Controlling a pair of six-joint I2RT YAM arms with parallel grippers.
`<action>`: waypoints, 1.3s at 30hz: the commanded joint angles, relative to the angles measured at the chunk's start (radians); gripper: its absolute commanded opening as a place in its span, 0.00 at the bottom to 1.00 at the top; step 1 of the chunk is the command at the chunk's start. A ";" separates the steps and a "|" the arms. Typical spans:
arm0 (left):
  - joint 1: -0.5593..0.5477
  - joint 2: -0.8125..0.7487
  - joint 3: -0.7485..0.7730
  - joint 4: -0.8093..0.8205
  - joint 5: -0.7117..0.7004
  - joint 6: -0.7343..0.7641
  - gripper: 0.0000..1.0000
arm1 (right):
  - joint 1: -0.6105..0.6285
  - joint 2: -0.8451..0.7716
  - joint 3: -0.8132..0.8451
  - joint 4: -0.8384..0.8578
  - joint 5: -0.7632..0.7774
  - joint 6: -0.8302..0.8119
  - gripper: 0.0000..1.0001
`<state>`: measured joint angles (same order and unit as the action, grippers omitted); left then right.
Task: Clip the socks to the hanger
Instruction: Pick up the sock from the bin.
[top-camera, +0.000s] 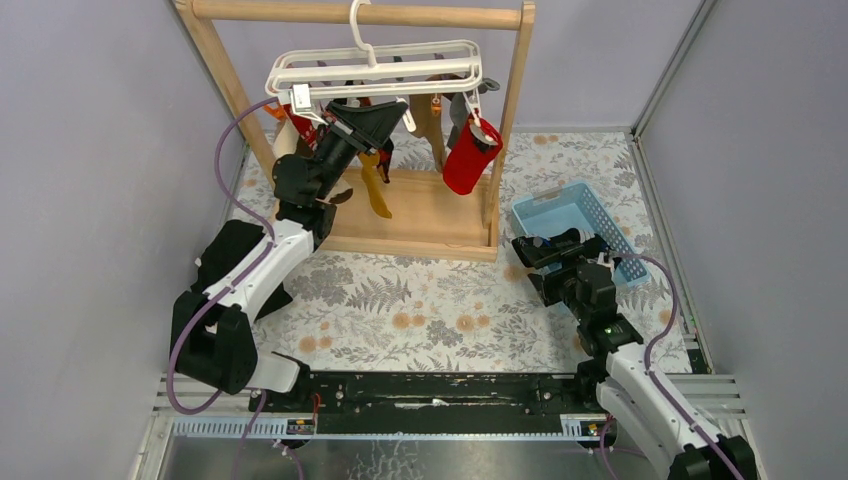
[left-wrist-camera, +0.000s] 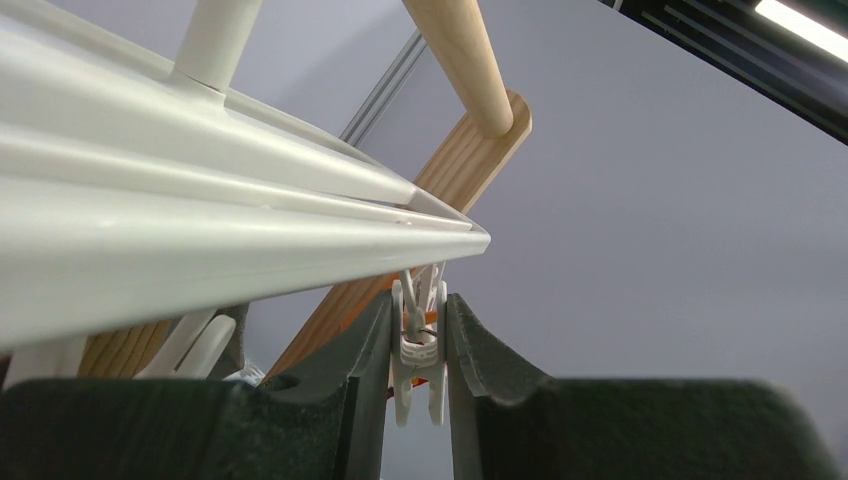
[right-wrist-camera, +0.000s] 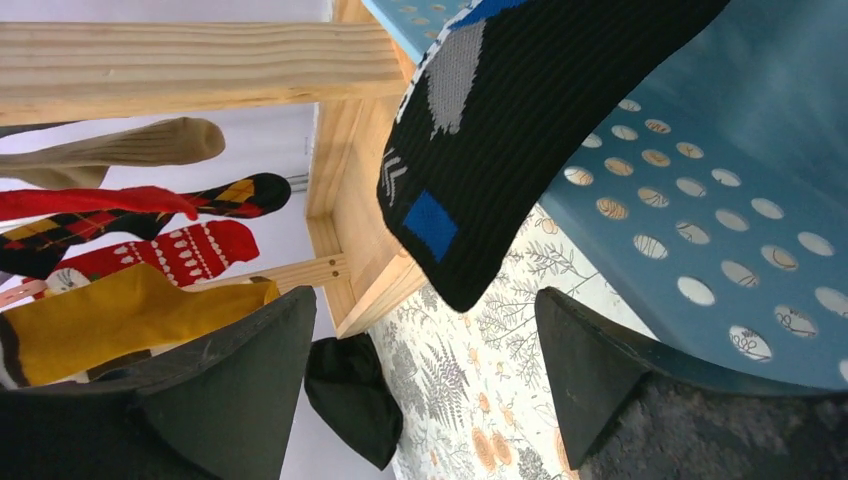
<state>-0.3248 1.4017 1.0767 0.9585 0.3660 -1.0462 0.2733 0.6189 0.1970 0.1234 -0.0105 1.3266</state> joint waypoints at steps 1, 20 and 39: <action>-0.011 -0.027 -0.014 0.015 0.036 0.021 0.00 | 0.007 0.060 -0.008 0.158 0.050 0.004 0.87; -0.011 -0.024 -0.020 0.041 0.048 0.031 0.00 | 0.007 0.302 0.020 0.405 0.035 0.028 0.78; -0.010 -0.027 -0.026 0.039 0.050 0.041 0.00 | 0.008 0.351 -0.035 0.535 0.116 0.129 0.06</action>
<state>-0.3248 1.3952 1.0687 0.9588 0.3614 -1.0256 0.2752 1.0142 0.1883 0.5900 0.0242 1.4197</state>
